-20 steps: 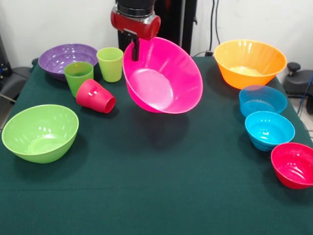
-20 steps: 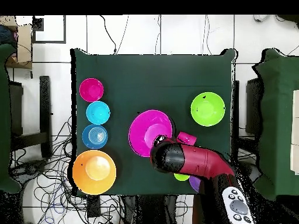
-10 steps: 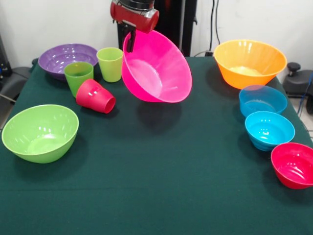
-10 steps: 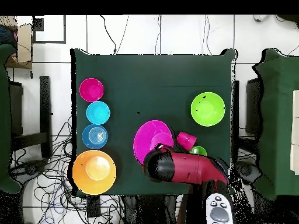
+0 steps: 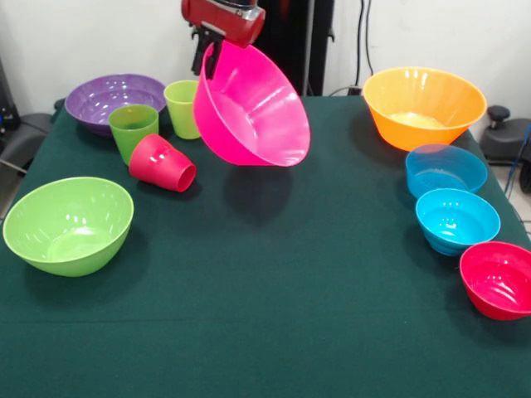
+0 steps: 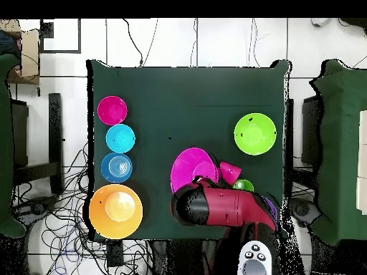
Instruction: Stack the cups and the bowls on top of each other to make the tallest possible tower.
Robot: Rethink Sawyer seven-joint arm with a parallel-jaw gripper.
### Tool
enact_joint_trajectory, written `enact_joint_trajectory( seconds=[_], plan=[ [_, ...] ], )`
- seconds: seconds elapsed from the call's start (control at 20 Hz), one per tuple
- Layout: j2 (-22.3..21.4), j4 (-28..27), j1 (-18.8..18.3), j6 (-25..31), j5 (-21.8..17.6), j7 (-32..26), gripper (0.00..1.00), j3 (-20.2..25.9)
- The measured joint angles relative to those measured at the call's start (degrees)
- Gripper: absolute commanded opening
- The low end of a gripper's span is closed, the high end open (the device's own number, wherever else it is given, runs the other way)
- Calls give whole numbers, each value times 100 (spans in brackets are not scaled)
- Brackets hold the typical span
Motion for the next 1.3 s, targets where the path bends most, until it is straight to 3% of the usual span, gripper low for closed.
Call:
enact_joint_trajectory(
  seconds=[0.6,1.3],
  plan=[
    [215,-596,453,1,-50,0,0,-552],
    [964,-1049,1764,-285,-45,19,0,-1753]
  ],
)
